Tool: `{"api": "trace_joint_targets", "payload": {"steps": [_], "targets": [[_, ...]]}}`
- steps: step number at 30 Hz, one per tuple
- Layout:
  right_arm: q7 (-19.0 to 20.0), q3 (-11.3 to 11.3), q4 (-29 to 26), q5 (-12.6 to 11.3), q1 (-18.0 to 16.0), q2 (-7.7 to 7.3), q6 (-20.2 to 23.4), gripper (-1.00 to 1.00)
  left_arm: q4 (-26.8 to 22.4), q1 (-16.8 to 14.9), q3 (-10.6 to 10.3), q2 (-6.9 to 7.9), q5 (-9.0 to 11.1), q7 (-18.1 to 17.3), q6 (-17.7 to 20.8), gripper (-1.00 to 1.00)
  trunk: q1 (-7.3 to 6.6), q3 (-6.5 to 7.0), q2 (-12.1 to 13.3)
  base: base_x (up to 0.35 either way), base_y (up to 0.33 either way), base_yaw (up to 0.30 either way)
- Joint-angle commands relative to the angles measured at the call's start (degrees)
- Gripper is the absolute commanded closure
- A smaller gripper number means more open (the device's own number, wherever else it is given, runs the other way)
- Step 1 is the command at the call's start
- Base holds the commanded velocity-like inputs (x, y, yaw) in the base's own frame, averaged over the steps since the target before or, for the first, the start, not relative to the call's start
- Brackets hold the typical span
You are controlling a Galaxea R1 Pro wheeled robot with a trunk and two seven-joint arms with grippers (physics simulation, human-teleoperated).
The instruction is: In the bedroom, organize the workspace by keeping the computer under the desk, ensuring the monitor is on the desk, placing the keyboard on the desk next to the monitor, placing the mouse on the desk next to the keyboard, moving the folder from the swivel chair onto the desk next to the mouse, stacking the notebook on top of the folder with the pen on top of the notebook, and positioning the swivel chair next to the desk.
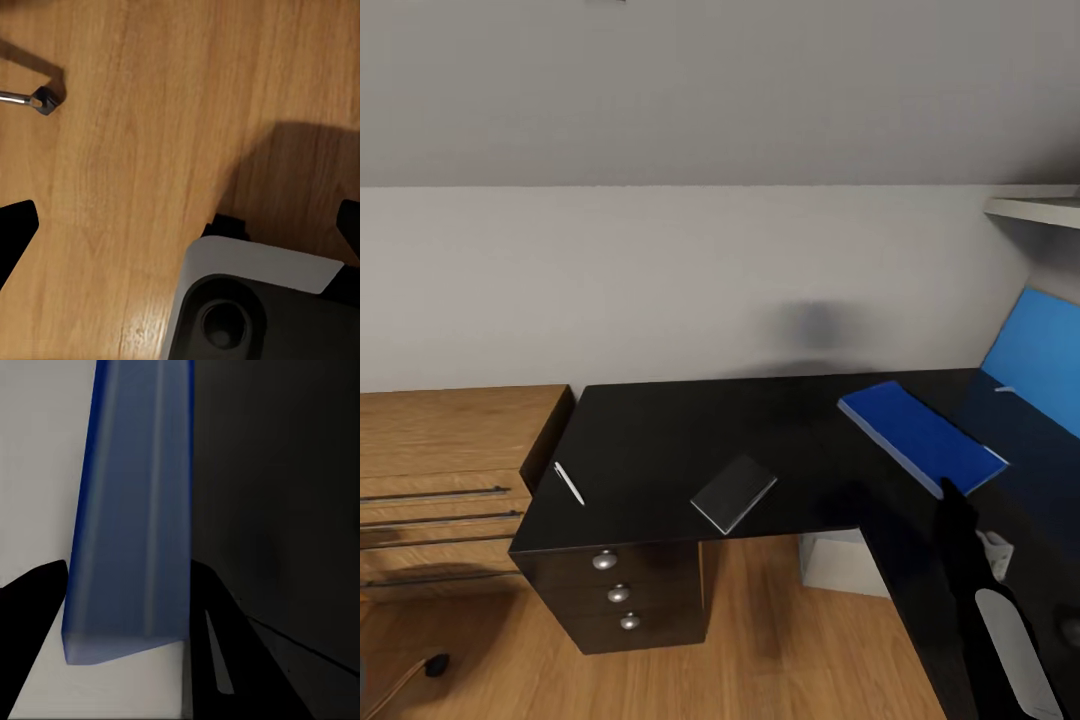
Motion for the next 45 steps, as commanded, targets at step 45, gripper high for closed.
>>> {"api": "trace_joint_targets", "payload": {"steps": [45], "targets": [[-0.4, 0.1, 31.2, 12.0, -20.0, 0.47, -35.2, 1.0, -0.3, 0.0, -0.2, -0.16, 0.8, 0.6, -4.4, -1.0, 0.0, -0.06, 0.0, 0.0, 0.0, -0.05]]}}
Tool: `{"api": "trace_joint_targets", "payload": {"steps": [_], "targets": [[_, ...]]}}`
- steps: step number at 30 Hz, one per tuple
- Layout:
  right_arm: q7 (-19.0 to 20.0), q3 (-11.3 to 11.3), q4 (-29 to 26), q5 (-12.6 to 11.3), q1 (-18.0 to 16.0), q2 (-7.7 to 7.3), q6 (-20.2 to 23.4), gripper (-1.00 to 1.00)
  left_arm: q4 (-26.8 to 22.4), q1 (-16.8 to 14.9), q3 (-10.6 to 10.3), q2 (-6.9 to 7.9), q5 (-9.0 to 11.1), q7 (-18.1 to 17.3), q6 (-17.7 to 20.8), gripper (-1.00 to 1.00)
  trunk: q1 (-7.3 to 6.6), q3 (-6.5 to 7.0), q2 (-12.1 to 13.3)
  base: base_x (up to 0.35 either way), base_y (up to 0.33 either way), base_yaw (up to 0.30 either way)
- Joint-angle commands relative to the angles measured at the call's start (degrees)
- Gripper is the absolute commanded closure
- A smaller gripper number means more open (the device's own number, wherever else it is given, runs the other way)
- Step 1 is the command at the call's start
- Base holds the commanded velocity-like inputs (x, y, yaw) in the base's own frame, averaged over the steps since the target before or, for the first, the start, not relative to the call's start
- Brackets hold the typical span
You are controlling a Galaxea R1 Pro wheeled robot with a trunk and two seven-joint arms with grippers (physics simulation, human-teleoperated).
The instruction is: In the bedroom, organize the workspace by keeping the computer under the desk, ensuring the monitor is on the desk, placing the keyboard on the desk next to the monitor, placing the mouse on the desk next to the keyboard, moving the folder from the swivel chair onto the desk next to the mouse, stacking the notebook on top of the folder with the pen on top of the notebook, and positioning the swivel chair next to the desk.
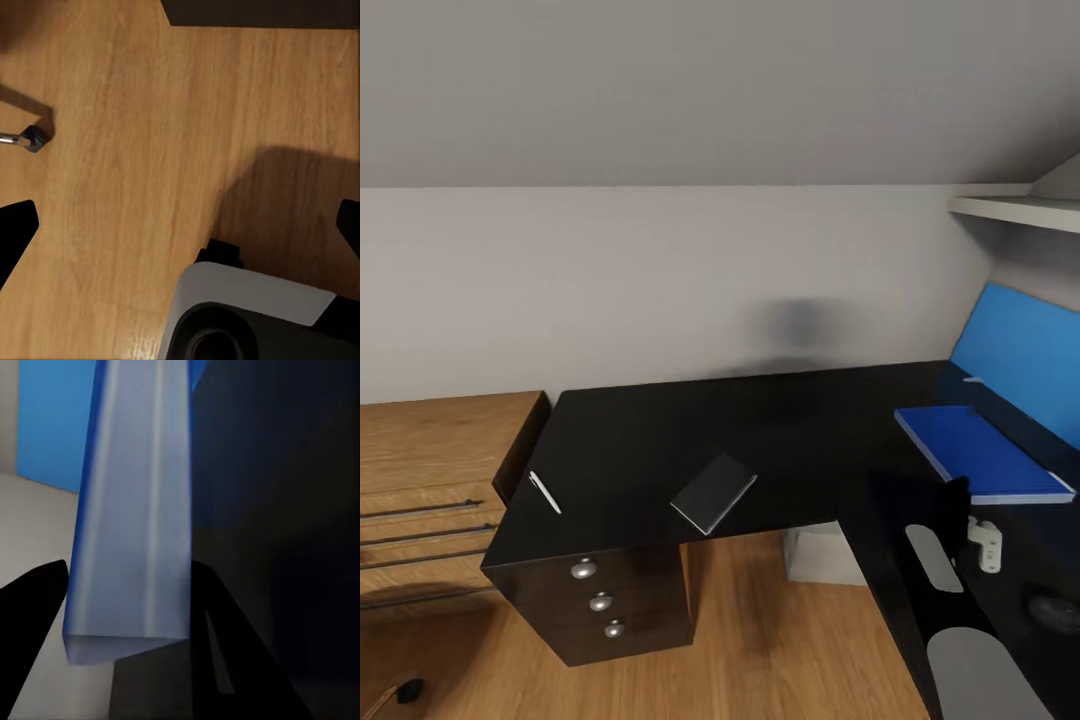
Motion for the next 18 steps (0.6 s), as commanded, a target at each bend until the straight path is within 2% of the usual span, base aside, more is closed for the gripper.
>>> {"api": "trace_joint_targets", "payload": {"steps": [1, 4, 7, 18], "targets": [[-0.4, 0.1, 0.3, 0.2, 0.0, 0.63, 0.1, 1.0, 0.0, 0.0, -0.5, 0.05, 0.5, 0.4, -0.5, -1.0, 0.0, -0.05, 0.0, 0.0, 0.0, -0.044], [-0.3, 0.0, 0.7, 0.2, 0.0, 2.4, 0.6, 1.0, 0.0, 0.0, -0.5, 0.03, 0.6, 0.4, -1.1, -1.0, 0.0, -0.05, 0.0, 0.0, 0.0, -0.021], [-0.3, 0.1, 0.8, 0.3, 0.0, 3.3, 0.8, 1.0, 0.0, 0.0, -0.5, 0.03, 0.6, 0.4, -1.4, -1.0, 0.0, -0.05, 0.0, 0.0, 0.0, -0.006], [-0.3, -0.1, 0.9, -0.6, 0.0, 3.58, 2.3, 1.0, 0.0, 0.0, -0.5, 0.02, 0.6, 0.5, -1.5, -1.0, 0.0, -0.05, 0.0, 0.0, 0.0, 0.0]]}}
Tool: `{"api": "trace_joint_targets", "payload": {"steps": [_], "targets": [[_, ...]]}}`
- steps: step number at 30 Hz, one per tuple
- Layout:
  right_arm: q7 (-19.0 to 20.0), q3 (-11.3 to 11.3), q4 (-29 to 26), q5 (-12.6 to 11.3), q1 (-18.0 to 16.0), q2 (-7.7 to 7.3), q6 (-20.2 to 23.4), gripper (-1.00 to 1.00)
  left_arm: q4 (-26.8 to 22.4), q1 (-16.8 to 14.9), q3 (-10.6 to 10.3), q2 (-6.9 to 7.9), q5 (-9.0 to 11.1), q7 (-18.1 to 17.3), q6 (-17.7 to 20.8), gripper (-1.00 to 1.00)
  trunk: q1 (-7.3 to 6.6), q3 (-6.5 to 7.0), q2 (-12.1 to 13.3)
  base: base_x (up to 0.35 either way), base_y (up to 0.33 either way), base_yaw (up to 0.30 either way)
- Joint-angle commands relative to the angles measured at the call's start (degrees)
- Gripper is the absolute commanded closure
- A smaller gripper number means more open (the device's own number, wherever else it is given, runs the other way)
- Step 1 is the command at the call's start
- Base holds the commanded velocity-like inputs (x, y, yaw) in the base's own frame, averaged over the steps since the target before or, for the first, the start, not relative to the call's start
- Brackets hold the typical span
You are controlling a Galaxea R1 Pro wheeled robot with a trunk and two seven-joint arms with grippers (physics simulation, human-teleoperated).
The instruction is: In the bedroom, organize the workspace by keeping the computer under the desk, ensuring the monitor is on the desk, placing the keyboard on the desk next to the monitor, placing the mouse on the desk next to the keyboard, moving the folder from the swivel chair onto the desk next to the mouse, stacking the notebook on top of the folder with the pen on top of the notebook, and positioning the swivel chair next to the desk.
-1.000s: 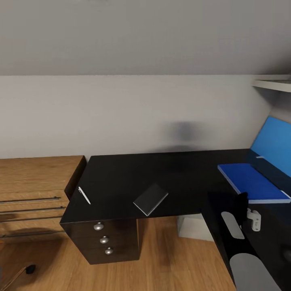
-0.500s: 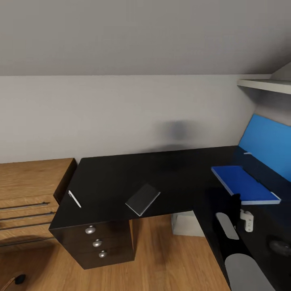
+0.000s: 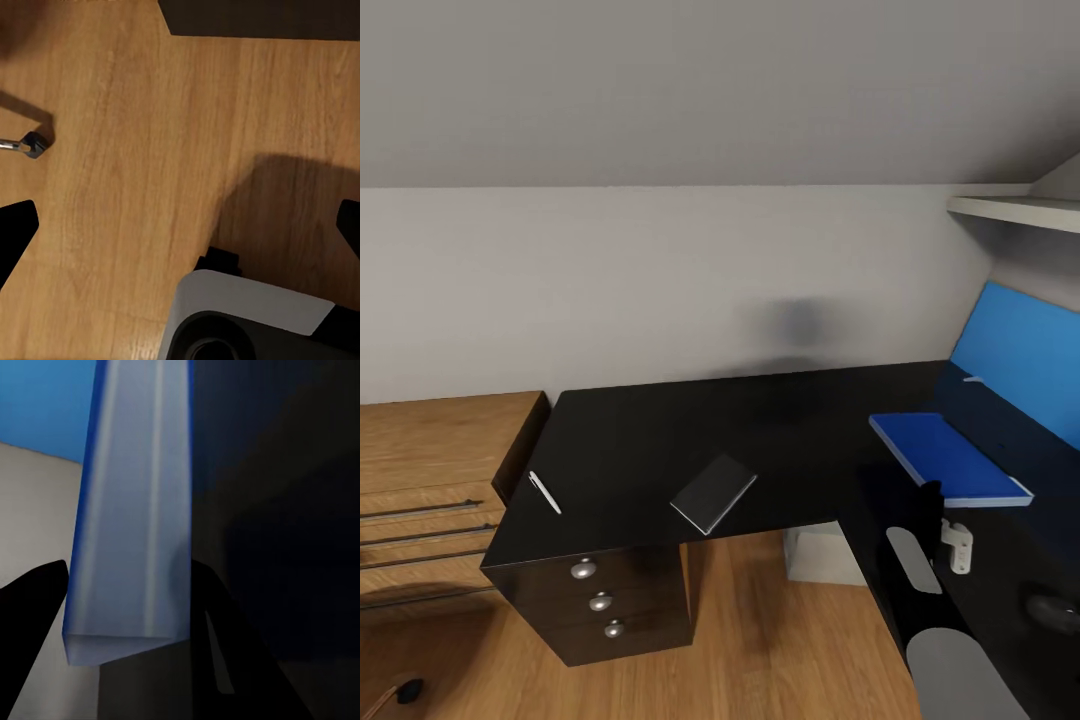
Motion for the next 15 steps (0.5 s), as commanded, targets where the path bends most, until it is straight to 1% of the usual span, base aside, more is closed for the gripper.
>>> {"api": "trace_joint_targets", "payload": {"steps": [1, 7, 10, 13, 15], "targets": [[-0.2, -0.1, -0.1, 0.0, 0.0, 0.06, 0.0, 1.0, 0.0, 0.0, -0.5, 0.07, 0.5, 0.4, -0.2, -1.0, 0.0, -0.06, 0.0, 0.0, 0.0, 0.0], [-0.7, -0.2, -0.1, 0.0, 0.0, -0.53, 0.1, 1.0, -1.1, 0.0, -0.3, 0.32, 0.7, 0.6, -0.2, -1.0, 0.0, -0.06, 0.0, 0.0, 0.0, 0.0], [-1.9, -1.1, -0.1, -0.2, 0.0, -1.33, 0.1, 1.0, -1.7, 0.0, -0.3, 0.2, 0.7, 0.6, -0.2, -1.0, 0.0, -0.06, 0.0, 0.0, 0.0, 0.0], [-3.1, -1.6, -0.1, -0.3, 0.0, -2.09, 0.1, 1.0, -2.3, 0.0, -0.3, 0.17, 0.7, 0.7, -0.1, -1.0, 0.66, -0.59, -1.2, 0.0, 0.0, 0.0], [-3.4, -1.8, -0.1, -0.3, 0.0, -2.33, 0.1, 1.0, -2.4, 0.0, -0.3, 0.13, 0.7, 0.7, -0.1, -1.0, 1.1, -0.95, -2.0, 0.0, 0.0, 0.0]]}}
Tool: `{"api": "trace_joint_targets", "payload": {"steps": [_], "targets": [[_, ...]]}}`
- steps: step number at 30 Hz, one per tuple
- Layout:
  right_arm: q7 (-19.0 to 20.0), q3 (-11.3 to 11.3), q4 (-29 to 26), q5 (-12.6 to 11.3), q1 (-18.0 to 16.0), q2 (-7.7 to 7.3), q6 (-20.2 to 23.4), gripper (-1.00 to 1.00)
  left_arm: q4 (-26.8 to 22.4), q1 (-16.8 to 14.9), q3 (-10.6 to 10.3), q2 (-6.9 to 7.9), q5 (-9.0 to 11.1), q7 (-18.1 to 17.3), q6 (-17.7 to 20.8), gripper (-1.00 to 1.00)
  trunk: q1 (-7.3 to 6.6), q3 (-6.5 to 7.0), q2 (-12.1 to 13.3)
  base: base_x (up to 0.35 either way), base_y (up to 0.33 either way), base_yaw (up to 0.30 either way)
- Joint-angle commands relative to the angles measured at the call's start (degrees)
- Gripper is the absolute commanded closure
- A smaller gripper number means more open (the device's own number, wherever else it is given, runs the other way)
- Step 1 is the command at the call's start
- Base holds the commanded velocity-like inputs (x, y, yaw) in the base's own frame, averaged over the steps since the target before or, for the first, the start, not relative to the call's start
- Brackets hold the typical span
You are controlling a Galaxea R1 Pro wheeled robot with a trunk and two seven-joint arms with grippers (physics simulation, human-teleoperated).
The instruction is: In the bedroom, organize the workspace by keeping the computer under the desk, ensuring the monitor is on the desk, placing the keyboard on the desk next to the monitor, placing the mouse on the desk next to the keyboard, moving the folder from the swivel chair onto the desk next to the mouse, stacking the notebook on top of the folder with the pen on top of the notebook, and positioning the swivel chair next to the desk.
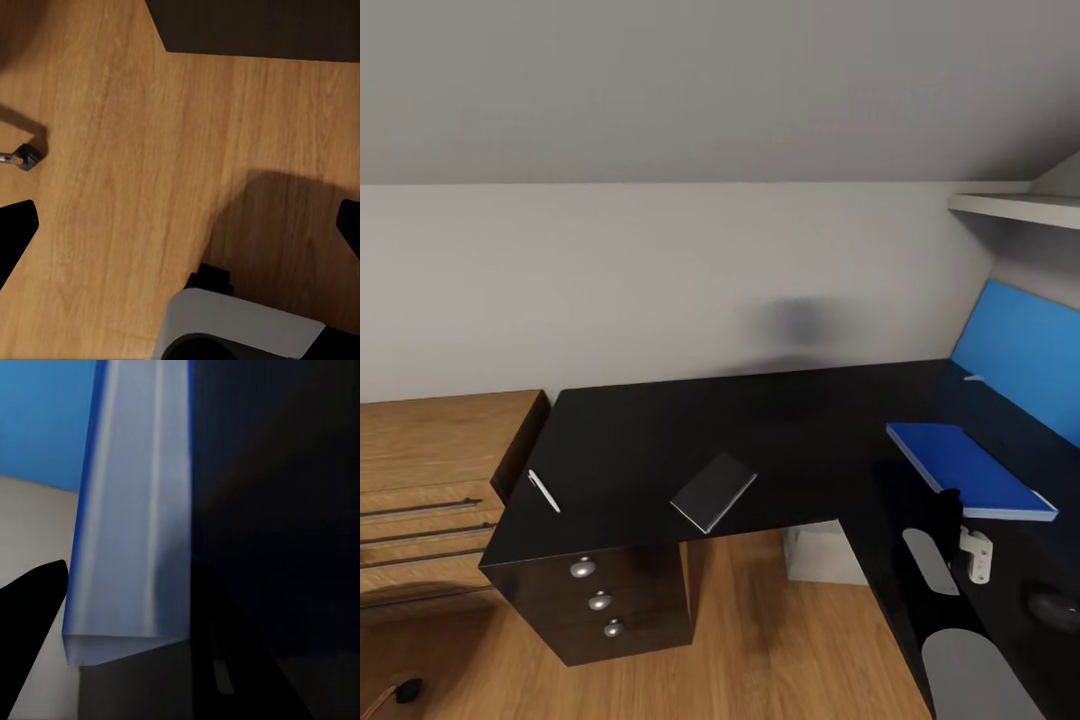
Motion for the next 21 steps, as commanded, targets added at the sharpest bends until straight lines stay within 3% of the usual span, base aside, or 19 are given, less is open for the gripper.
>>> {"api": "trace_joint_targets", "payload": {"steps": [1, 12, 21], "targets": [[-0.3, -0.1, -0.1, 0.0, 0.0, -0.05, -0.1, 1.0, -0.1, 0.0, -0.5, 0.05, 0.5, 0.4, -0.2, -1.0, 0.23, -0.24, -0.5, 0.0, 0.0, 0.0], [-0.7, -0.2, -0.1, 0.0, 0.0, -0.27, 0.0, 1.0, -0.2, 0.0, -0.5, 0.08, 0.5, 0.4, -0.2, -1.0, 2.64, -2.21, -4.9, 0.0, 0.0, 0.0], [-3.7, -0.2, -0.1, -0.1, 0.0, -1.08, 0.0, 1.0, -0.2, 0.0, -0.5, 0.35, 0.6, 0.3, -0.2, -1.0, 4.62, -3.83, -8.5, 0.0, 0.0, 0.0]]}}
